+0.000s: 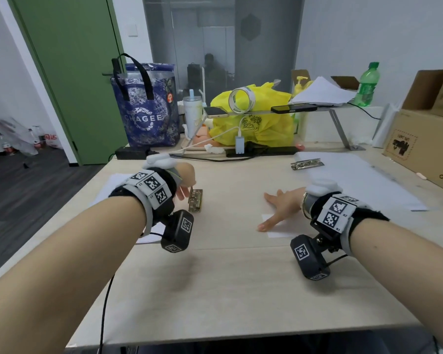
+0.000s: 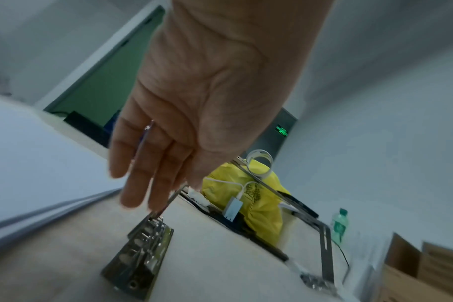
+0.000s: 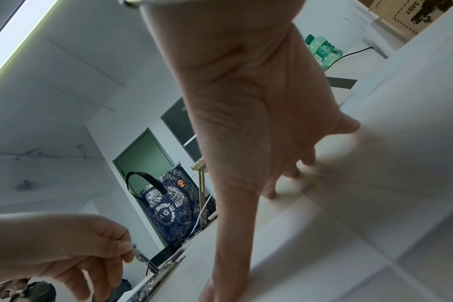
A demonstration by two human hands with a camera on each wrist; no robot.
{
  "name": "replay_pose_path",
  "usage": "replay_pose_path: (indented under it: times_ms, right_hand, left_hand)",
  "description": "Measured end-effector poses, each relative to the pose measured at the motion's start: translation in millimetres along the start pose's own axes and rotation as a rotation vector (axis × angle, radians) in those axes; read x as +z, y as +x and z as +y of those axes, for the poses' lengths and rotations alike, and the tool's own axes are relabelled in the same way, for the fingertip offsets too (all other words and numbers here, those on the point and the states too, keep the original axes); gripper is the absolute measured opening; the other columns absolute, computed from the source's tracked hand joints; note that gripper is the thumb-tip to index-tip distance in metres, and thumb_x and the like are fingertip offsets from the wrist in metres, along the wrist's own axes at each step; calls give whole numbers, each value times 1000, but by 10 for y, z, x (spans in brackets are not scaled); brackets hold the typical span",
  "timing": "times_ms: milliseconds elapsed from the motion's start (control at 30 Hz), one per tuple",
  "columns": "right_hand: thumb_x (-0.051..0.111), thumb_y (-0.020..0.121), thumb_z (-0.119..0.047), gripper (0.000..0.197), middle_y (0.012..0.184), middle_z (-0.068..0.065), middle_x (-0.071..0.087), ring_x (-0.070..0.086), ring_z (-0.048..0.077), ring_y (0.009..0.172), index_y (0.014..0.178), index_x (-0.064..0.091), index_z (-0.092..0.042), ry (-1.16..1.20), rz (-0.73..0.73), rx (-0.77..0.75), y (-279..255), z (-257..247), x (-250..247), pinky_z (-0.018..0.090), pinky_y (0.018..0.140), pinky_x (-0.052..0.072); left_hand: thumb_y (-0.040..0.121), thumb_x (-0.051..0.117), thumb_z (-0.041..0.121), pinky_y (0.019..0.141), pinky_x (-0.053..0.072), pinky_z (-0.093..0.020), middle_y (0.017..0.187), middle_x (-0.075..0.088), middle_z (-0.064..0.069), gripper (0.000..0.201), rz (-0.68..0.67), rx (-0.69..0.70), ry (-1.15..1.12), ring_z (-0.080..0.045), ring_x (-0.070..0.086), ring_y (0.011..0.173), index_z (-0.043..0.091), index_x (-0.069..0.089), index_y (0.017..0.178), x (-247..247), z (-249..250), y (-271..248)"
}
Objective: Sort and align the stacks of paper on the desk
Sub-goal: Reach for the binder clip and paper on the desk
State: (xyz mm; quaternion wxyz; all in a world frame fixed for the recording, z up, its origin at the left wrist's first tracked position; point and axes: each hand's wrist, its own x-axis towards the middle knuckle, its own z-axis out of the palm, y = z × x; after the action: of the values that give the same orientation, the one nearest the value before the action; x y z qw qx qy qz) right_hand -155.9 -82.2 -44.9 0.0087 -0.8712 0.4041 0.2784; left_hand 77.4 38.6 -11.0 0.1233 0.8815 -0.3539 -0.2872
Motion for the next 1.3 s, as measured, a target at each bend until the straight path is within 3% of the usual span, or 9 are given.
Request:
replay_pose_path:
  times_ms: [133, 300, 500, 700, 833, 933, 1033, 1200, 1300]
  right_hand:
    - [46, 55, -92, 127, 161, 9, -5, 9, 31, 149, 150, -13, -32, -21, -16, 12, 16, 0, -17, 48, 119, 14]
    - [47, 59, -89, 124, 161, 8, -6, 9, 29, 149, 150, -15, -32, -37, -40, 18, 18, -3, -49, 47, 120, 13]
    - [46, 59, -90, 124, 161, 7, -11, 8, 29, 149, 149, -17, -32, -34, -54, 5, 27, 4, -56, 47, 119, 12]
    - [46, 57, -91, 126, 161, 7, -10, 7, 30, 149, 149, -16, -32, -34, -43, 6, 43, 9, -43, 47, 120, 12]
    - [44, 48, -95, 132, 161, 5, -12, 4, 29, 150, 149, -16, -35, -26, -39, 5, 51, 10, -21, 49, 120, 11]
    - [43, 40, -98, 138, 161, 5, -12, 2, 30, 149, 148, -16, -36, -16, -46, 10, 49, 2, -27, 51, 120, 10]
    - [46, 50, -94, 131, 161, 7, -11, 3, 29, 150, 149, -15, -34, -5, -34, 16, 22, -11, -25, 50, 120, 9]
    - [48, 52, -92, 129, 161, 8, -6, 6, 30, 149, 151, -11, -32, 22, -12, 14, -60, -91, -41, 50, 120, 12]
    - [48, 61, -88, 121, 162, 7, 4, 12, 27, 149, 152, -3, -27, 58, 16, -34, -87, -192, -43, 46, 120, 14]
  left_hand:
    - [102, 38, 20, 50, 38, -21, 65, 55, -6, 35, 80, 37, -70, -14, 55, 35, 8, 44, 70, -1, 30, 78]
    - [102, 40, 20, 50, 36, -19, 40, 59, -3, 39, 63, -10, -203, -16, 55, 35, 8, 46, 66, 0, 17, 268]
    - [99, 48, 14, 49, 48, -25, 70, 55, -8, 26, 158, 5, -244, -18, 54, 60, 3, 52, 75, 114, 102, 275]
    - [97, 48, 40, 94, 53, -40, 126, 52, -11, 48, 119, 14, -205, -28, 56, 109, 3, 51, 127, 186, 169, 214]
    - [97, 48, 41, 103, 45, -39, 140, 50, -19, 59, 111, -19, -174, -33, 51, 128, -1, 44, 138, 207, 175, 101]
    - [84, 63, 50, 87, 52, -33, 110, 63, -14, 59, 74, -59, -214, -31, 62, 103, 6, 54, 123, 171, 156, 95]
    - [72, 76, 48, 57, 36, -24, 72, 48, -5, 49, 103, -71, -259, -18, 45, 64, 10, 55, 95, 73, 120, 52]
    - [78, 75, 24, 77, 48, -34, 106, 56, -11, 34, 74, -22, -231, -26, 51, 91, 8, 58, 102, 59, 116, -43]
    - [84, 68, 16, 88, 50, -38, 107, 55, -17, 38, 153, 10, -152, -30, 53, 91, -1, 55, 115, 35, 88, -104]
